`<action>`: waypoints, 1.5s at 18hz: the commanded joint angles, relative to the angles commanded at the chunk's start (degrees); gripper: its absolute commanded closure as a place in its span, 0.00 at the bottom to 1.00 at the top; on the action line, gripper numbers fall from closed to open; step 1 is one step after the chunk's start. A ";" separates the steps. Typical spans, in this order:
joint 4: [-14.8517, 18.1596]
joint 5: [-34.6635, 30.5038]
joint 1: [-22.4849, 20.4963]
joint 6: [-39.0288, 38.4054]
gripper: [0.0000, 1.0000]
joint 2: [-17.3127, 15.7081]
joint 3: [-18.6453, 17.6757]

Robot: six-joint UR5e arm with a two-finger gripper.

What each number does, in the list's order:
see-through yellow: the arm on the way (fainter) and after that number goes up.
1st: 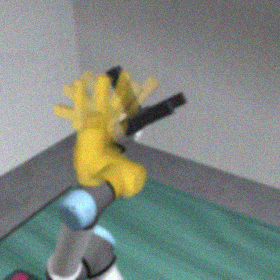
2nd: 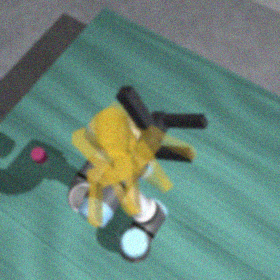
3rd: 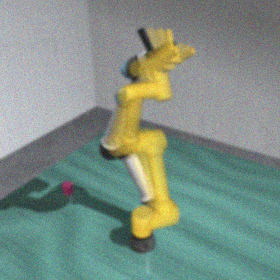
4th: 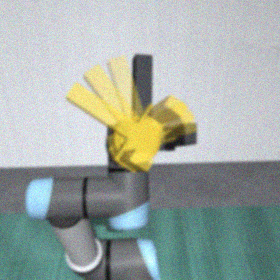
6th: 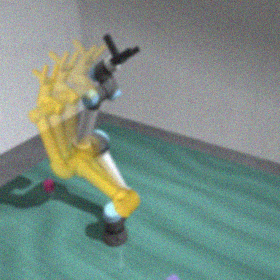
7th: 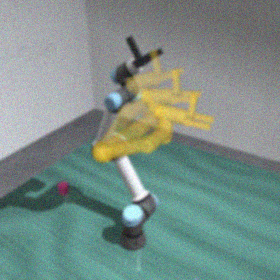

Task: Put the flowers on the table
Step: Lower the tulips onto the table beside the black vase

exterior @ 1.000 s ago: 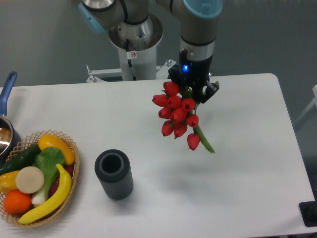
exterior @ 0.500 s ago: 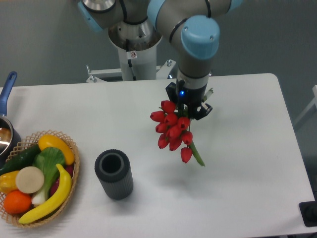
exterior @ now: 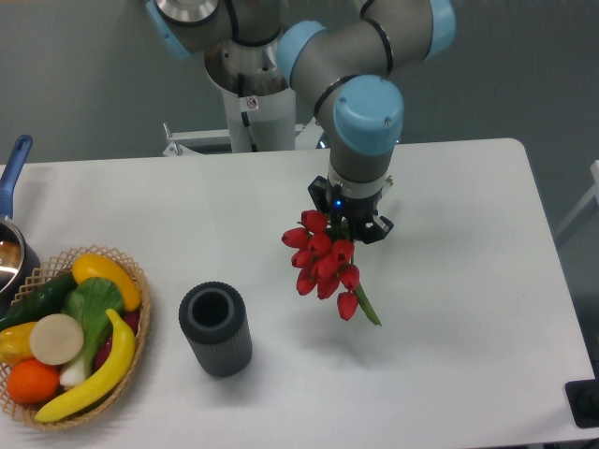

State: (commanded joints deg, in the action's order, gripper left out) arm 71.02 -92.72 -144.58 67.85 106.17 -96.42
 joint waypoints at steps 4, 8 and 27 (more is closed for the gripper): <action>-0.09 -0.09 0.00 -0.09 0.60 1.14 0.09; -0.96 -0.09 0.00 -0.09 0.60 1.67 0.00; -3.78 0.53 -0.26 0.00 0.13 3.43 -0.09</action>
State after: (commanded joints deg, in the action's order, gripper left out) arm 67.24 -92.20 -144.84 67.85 109.60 -96.51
